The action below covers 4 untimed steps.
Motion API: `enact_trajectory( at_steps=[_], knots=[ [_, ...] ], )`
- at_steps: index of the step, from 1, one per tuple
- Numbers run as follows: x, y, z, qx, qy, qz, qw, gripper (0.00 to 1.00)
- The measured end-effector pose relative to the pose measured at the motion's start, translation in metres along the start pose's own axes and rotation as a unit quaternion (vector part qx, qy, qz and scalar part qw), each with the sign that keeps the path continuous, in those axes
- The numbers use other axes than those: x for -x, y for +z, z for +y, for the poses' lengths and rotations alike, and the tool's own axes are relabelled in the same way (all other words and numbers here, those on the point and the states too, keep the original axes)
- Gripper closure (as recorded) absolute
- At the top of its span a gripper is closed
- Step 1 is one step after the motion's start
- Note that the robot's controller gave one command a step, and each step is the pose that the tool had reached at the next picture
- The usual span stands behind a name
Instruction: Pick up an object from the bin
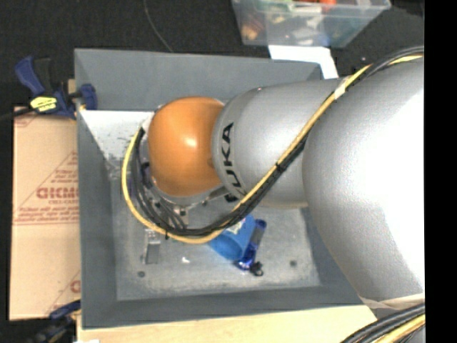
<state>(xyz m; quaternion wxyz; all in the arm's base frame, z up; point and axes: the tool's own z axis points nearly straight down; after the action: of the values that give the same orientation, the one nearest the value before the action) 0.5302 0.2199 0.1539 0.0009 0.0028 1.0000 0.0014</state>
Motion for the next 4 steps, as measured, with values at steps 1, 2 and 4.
enact_trajectory(
  at_steps=[1, 2, 4],
  knots=[
    [0.0, 0.0, 0.0, 0.0, 0.0, -0.0002, 1.0, 0.0],
    [0.02, -0.071, -0.008, 0.001, 0.021, -0.0015, 0.9998, 1.0],
    [0.02, -0.071, -0.008, 0.001, 0.022, -0.0014, 0.9998, 1.0]
  ],
)
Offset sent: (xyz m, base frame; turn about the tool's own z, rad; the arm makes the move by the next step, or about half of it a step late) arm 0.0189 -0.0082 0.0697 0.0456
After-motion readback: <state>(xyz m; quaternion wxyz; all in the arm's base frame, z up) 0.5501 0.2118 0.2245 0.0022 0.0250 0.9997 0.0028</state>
